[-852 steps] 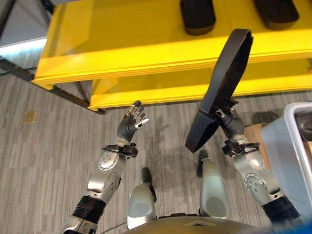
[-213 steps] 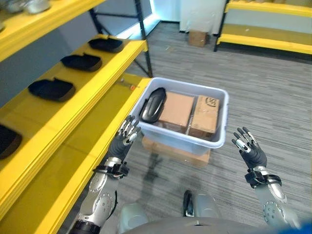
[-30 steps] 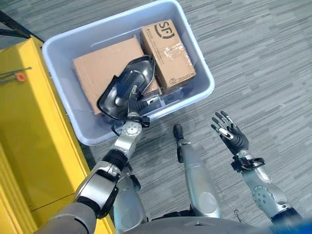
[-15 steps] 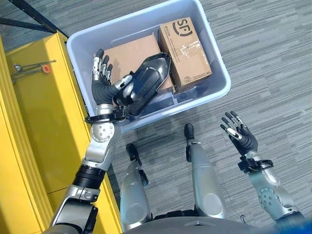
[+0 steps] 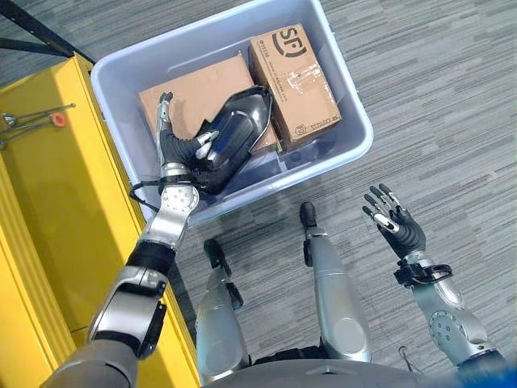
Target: Move parts from the plastic box to the shelf.
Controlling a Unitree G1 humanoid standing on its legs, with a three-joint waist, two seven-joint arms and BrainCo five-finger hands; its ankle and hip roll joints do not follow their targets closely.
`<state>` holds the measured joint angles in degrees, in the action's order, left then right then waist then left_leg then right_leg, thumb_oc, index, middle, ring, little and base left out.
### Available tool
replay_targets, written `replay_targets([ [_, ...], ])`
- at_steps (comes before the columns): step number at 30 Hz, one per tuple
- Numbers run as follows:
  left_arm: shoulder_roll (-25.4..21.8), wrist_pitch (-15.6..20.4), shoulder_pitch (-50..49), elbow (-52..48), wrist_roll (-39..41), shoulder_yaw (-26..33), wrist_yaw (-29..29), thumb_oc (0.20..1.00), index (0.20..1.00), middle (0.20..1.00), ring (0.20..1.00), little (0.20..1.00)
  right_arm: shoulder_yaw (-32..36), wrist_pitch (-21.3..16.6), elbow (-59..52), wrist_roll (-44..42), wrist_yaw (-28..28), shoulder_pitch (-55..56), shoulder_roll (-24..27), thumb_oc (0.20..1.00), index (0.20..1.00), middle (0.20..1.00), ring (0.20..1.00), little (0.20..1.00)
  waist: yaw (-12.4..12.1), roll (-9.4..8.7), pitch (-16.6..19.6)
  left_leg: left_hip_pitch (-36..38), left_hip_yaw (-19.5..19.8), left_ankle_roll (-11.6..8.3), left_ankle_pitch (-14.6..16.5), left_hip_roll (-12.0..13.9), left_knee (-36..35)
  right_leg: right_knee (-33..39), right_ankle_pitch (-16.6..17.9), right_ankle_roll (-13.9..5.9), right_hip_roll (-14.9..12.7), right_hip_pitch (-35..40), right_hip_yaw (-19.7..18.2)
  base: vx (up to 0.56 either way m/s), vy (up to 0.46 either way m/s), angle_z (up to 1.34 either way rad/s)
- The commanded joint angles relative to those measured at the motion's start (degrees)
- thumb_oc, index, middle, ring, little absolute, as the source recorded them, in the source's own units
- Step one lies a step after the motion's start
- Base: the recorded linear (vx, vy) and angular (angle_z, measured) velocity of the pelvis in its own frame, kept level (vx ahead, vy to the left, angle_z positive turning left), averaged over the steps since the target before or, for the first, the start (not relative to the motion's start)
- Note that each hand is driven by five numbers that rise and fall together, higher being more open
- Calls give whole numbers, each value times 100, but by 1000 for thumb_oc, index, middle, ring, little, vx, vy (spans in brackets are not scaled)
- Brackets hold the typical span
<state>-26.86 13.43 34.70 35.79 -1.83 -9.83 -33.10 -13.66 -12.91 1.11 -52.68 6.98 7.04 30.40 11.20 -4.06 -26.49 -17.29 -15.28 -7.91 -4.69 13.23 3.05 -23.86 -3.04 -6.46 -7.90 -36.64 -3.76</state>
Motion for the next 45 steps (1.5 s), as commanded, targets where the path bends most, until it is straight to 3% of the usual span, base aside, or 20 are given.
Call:
replay_targets([
  [1,-627,-106,194,237,-208,193,-358,1000,1000,1000,1000,1000,-29,-250,-121,-121,165,52,-77,1000,1000,1000,1000,1000,-5,-503,11,-39,440,-172,479,404,906,951,494,-386,-348,839,44,0,0,0],
  [20,-779,-684,1249,2517,-256,-495,-206,1000,1000,1000,1000,1000,-272,-208,-184,-182,229,-54,222,1000,1000,1000,1000,1000,135,-524,3,-246,440,-173,491,392,1026,912,552,-433,-338,658,-13,-1,1,0],
  [24,-814,-742,1337,2739,-370,-619,-166,1000,1000,1000,1000,1000,-303,-222,-209,-183,242,-83,271,1000,1000,1000,1000,1000,154,-530,-3,-261,436,-175,492,400,1033,904,552,-435,-324,626,-40,0,0,0],
  [26,-765,-906,1503,2980,-753,-952,-53,1000,1000,1000,1000,1000,-351,-222,-239,-214,261,-145,349,1000,1000,1000,1000,1000,186,-541,-27,-308,425,-172,487,406,1051,891,564,-434,-304,577,-71,-8,2,-4],
  [33,-682,-1040,1684,3433,-700,-999,44,1000,1000,1000,1000,1000,-448,-195,-281,-245,307,-173,423,1000,1000,1000,1000,1000,267,-552,-63,-311,418,-209,657,452,1132,821,432,-469,-272,514,-117,28,10,-9],
  [43,-1180,-1283,1819,4223,-354,-742,484,1000,1000,1000,1000,1000,-348,-143,-531,-374,395,-153,654,1000,1000,1000,1000,1000,563,-715,34,-847,382,-226,735,607,1420,645,466,-458,-105,-65,-220,-14,-9,-7],
  [44,-1201,-1292,1804,4280,-263,-693,544,871,871,871,871,871,-321,-131,-539,-373,390,-149,653,1000,1000,1000,1000,1000,575,-719,38,-896,384,-223,748,623,1455,625,464,-453,-97,-106,-222,-14,-25,-16],
  [45,-1202,-1291,1804,4280,-262,-693,545,652,652,652,652,652,-322,-131,-539,-373,390,-148,653,1000,1000,1000,1000,1000,576,-718,41,-901,386,-223,749,624,1458,624,464,-453,-97,-110,-221,-7,-16,-6],
])
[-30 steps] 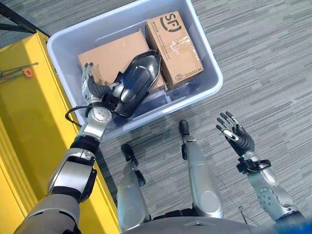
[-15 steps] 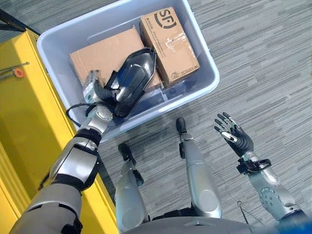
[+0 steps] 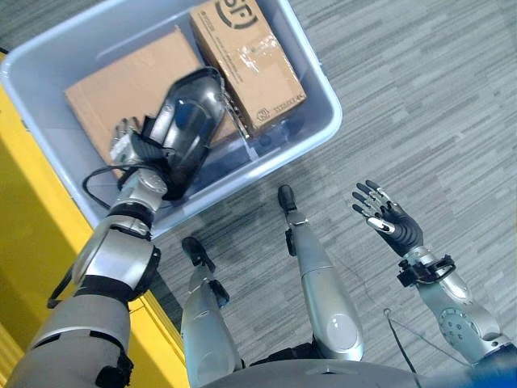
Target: Move parts from the plastic box to the shelf.
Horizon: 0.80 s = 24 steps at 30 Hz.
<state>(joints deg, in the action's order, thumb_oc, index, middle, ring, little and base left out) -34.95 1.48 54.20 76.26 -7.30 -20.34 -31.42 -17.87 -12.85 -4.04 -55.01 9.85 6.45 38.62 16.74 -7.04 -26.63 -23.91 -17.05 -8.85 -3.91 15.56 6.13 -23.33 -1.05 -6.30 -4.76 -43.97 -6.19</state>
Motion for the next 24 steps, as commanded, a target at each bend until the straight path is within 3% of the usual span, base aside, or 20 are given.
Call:
replay_targets([
  [1,-387,-108,-160,261,333,391,433,325,325,325,325,325,144,-135,-49,-140,109,-61,-163,1000,1000,1000,1000,1000,27,-418,54,-282,576,-126,685,395,1178,548,264,-466,-406,581,19,-6,-14,-7],
  [2,-416,-129,-162,268,323,372,474,200,200,200,200,200,145,-120,-26,-142,125,-62,-176,1000,1000,1000,1000,1000,39,-424,61,-312,579,-126,688,401,1191,531,266,-463,-396,541,15,-10,-19,-6],
  [24,-35,14,-938,118,86,484,845,200,200,200,200,200,324,-46,-110,-172,235,177,-144,1000,1000,1000,1000,1000,-24,-245,349,160,523,-164,737,315,989,700,286,-470,-456,1004,-5,1,1,-1],
])
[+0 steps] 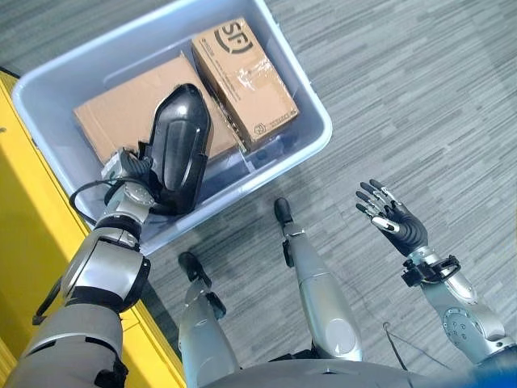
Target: Move parts from the plastic box to the shelf.
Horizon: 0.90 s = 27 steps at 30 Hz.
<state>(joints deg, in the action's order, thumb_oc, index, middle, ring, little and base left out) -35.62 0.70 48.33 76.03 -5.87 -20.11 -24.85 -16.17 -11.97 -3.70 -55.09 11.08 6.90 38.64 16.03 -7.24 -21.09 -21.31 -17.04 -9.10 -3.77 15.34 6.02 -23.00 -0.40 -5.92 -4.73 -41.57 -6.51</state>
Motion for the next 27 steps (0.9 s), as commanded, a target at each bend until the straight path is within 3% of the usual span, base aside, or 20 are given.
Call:
replay_targets([
  [1,47,128,-391,124,47,528,194,200,200,200,200,200,148,-129,-128,-163,114,129,-162,1000,1000,1000,1000,1000,31,-211,-188,-44,512,-141,720,320,972,682,222,-514,-472,822,24,21,21,5],
  [6,115,415,-551,-159,408,737,15,200,200,200,200,200,145,-180,-76,-128,59,162,-240,1000,1000,1000,1000,1000,-60,-111,-127,187,519,-154,700,244,864,803,223,-530,-571,1124,51,0,5,3],
  [7,136,516,-626,-200,621,873,-13,200,200,200,200,200,157,-199,-60,-119,43,154,-261,1000,1000,1000,1000,1000,-80,-113,-108,168,500,-126,532,207,799,869,367,-512,-610,1117,45,-43,-11,8],
  [14,435,1033,-933,-807,1686,1370,-181,200,200,200,200,200,131,-238,138,-71,-136,258,-461,1000,1000,1000,1000,1000,-306,154,-78,624,571,-110,469,48,517,1023,356,-531,-864,1673,136,35,19,12],
  [21,457,1436,-1739,-2968,1659,1349,-379,200,200,200,200,200,254,-199,356,22,-224,342,-605,1000,1000,1000,1000,1000,-550,412,-4,964,675,-80,397,-68,272,1217,344,-555,-1110,2171,318,35,13,16],
  [22,485,1583,-2156,-3783,1728,1428,-238,200,200,200,200,200,369,-174,376,76,-244,379,-646,1000,1000,1000,1000,1000,-605,480,46,1053,702,-63,387,-94,220,1260,339,-559,-1150,2290,369,53,12,19],
  [27,521,1757,-3085,-5171,1730,1714,123,200,200,200,200,200,636,-57,459,217,-260,488,-746,1000,1000,1000,1000,1000,-719,589,256,1288,720,-34,360,-110,82,1389,310,-571,-1209,2575,460,53,5,10],
])
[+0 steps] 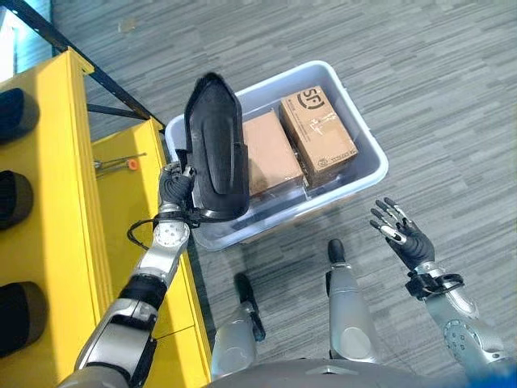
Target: Move parts from the plastic box to the shelf.
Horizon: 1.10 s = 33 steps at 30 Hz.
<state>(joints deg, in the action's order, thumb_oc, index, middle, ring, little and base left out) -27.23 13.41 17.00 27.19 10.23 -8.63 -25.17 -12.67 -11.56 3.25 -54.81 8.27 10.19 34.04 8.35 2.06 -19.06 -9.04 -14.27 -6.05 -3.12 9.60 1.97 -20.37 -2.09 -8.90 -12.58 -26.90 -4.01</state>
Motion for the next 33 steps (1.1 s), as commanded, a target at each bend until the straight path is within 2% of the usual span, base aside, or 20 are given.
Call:
replay_targets([
  [1,-306,486,-77,-394,91,592,200,200,200,200,200,200,304,-77,-223,211,29,169,-306,1000,1000,1000,1000,1000,42,-330,77,104,443,-337,294,467,470,1131,469,-273,-422,1145,223,62,-19,6],
  [8,-342,471,-1105,-1323,-176,884,698,200,200,200,200,200,488,73,-157,363,74,211,-390,1000,1000,1000,1000,1000,-94,-236,435,555,442,-342,102,576,122,1305,389,-253,-315,1549,379,42,-39,4],
  [11,-260,468,-1553,-1566,27,980,1015,200,200,200,200,200,587,134,-147,394,127,279,-413,1000,1000,1000,1000,1000,-139,-183,604,752,438,-358,-55,665,-46,1386,348,-223,-225,1740,449,41,-64,-1],
  [14,-275,416,-1894,-1684,-142,1118,1095,200,200,200,200,200,719,146,-142,443,134,326,-445,1000,1000,1000,1000,1000,-174,-140,743,943,467,-385,-248,787,-179,1321,195,-156,-84,1887,520,42,-83,5],
  [18,-177,366,-2519,-2068,123,1408,1372,200,200,200,200,200,859,144,-249,547,122,367,-409,1000,1000,1000,1000,1000,-261,-81,919,1166,509,-391,-554,1018,-213,1068,-115,2,184,2046,622,28,-104,7],
  [20,-137,346,-2608,-2134,199,1465,1396,200,200,200,200,200,833,154,-255,588,133,315,-368,1000,1000,1000,1000,1000,-306,-71,935,1221,507,-397,-611,1092,-210,902,-212,47,262,2029,649,-8,-104,3],
  [25,53,273,-2933,-2456,712,1539,1616,200,200,200,200,200,492,161,-245,734,160,-82,-213,1000,1000,1000,1000,1000,-555,-27,915,1222,681,-433,-1218,1439,-177,333,-611,273,715,1881,780,-68,-159,-1],
  [26,58,251,-2972,-2512,729,1523,1646,200,200,200,200,200,357,171,-234,778,169,-212,-163,1000,1000,1000,1000,1000,-608,-5,903,1180,771,-482,-1464,1515,-188,268,-641,316,799,1876,848,-125,-251,3],
  [27,129,214,-3024,-2569,864,1459,1732,200,200,200,200,200,93,193,-300,804,209,-473,-92,1000,1000,1000,1000,1000,-751,30,884,1076,955,-567,-1837,1622,-304,246,-724,412,949,1868,983,-106,-198,14],
  [28,131,209,-3029,-2576,867,1468,1734,200,200,200,200,200,85,190,-293,803,210,-483,-91,1000,1000,1000,1000,1000,-730,37,883,1069,974,-574,-1848,1630,-314,245,-727,418,954,1870,1001,-117,-184,27],
  [29,175,204,-3058,-2627,1000,1433,1754,200,200,200,200,200,-27,187,-294,782,226,-632,-85,1000,1000,1000,1000,1000,-837,63,871,994,1054,-615,-2059,1657,-420,250,-749,454,992,1871,1097,-218,-180,68],
  [30,179,207,-2969,-2675,987,1385,1728,200,200,200,200,200,-102,118,-264,841,126,-875,-52,1000,1000,1000,1000,1000,-919,19,697,634,1000,-522,-2182,1523,-108,305,-755,559,888,1920,1393,-358,-314,73],
  [31,161,202,-2857,-2666,991,1349,1740,200,200,200,200,200,-121,100,-208,861,106,-975,-41,1000,1000,1000,1000,1000,-914,-79,629,451,725,-344,-1845,1429,461,322,-735,659,800,1883,1596,-320,-254,82],
  [32,160,202,-2850,-2664,991,1352,1740,200,200,200,200,200,-121,98,-202,861,107,-984,-43,1000,1000,1000,1000,1000,-909,-74,638,408,740,-337,-1832,1435,496,332,-719,659,805,1867,1603,-231,-248,91],
  [33,145,203,-2781,-2647,1025,1305,1773,200,200,200,200,200,-109,72,-152,888,44,-960,-59,1000,1000,1000,1000,1000,-901,-162,605,269,670,-175,-1335,1228,1022,302,-744,691,687,1841,1803,-228,-345,142],
])
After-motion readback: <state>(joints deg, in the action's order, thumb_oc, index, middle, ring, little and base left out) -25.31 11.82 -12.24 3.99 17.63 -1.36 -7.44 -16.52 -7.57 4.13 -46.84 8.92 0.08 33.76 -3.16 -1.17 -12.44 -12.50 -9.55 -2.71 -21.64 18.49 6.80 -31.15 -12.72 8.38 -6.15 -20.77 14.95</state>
